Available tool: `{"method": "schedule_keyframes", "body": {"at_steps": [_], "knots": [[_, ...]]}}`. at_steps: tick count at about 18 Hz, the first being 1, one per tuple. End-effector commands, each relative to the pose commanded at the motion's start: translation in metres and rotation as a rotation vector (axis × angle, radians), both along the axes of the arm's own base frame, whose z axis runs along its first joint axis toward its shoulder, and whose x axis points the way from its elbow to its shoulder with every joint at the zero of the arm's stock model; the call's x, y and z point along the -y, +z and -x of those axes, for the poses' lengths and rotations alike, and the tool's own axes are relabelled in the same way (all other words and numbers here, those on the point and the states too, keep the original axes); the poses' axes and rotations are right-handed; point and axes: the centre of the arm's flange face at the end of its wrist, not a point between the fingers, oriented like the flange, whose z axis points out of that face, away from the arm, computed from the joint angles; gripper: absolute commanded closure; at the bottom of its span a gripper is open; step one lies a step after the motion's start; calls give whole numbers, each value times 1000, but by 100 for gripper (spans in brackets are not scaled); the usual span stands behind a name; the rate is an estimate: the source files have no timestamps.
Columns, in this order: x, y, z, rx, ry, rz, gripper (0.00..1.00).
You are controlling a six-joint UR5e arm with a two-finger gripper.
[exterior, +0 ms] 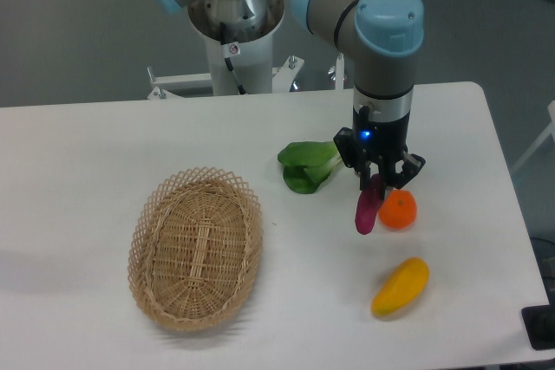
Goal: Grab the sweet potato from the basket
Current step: 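Lift the sweet potato out of the basket toward the tangerine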
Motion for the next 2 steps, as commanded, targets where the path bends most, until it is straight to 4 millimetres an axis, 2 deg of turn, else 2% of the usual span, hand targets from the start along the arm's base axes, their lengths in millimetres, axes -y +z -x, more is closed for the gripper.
{"method": "schedule_keyframes", "body": {"at_steps": [2], "knots": [[0,0,0,0,0,0,69]]}}
